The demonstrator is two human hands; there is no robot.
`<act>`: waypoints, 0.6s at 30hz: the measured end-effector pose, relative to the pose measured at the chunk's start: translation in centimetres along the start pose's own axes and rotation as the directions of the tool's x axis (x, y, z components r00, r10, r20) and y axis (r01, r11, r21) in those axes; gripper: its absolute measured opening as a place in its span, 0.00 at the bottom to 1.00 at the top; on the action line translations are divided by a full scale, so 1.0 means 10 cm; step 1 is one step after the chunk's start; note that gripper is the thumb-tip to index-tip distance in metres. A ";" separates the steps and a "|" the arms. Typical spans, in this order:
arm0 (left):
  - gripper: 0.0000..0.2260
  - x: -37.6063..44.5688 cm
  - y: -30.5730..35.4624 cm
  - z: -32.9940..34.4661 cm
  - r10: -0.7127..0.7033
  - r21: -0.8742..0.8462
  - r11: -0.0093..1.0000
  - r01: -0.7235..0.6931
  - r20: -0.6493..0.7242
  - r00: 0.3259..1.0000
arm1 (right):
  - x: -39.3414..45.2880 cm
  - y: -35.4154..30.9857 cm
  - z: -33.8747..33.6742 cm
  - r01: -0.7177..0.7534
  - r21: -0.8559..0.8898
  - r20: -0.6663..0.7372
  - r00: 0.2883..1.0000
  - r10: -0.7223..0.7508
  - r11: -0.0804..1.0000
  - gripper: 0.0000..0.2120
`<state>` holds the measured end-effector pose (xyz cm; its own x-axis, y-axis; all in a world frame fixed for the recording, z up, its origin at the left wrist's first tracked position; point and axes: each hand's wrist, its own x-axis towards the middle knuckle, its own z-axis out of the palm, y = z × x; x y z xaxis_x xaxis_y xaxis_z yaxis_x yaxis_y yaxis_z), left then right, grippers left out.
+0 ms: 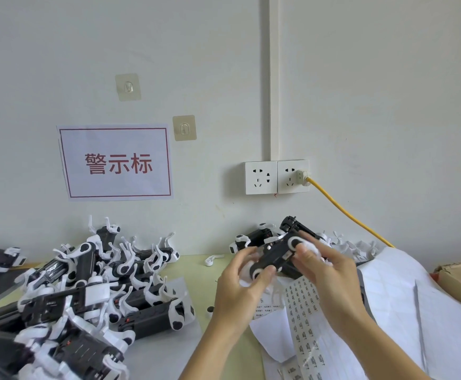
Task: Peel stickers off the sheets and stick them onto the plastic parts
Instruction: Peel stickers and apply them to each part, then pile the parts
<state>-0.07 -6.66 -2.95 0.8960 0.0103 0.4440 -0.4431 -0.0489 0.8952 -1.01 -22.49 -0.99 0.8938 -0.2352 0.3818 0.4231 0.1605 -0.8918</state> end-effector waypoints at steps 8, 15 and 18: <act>0.21 0.03 0.01 0.02 -0.218 -0.372 0.908 0.191 -0.032 0.975 | 0.03 -0.02 0.02 -0.132 0.145 -0.025 0.990 0.137 0.981 0.14; 0.11 0.06 0.01 -0.03 -0.197 -0.481 0.869 0.118 -0.117 0.973 | -0.01 0.01 0.07 -0.221 -0.070 0.069 0.972 0.226 0.973 0.13; 0.06 0.05 0.02 -0.03 -0.193 -0.524 0.845 0.108 -0.111 0.975 | -0.01 -0.01 0.05 -0.183 -0.096 0.111 0.975 0.194 0.978 0.16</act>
<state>0.27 -6.32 -2.53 0.9556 0.1306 0.2642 -0.2941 0.4834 0.8245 -1.05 -22.01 -0.84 0.9696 -0.0922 0.2265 0.2359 0.1085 -0.9657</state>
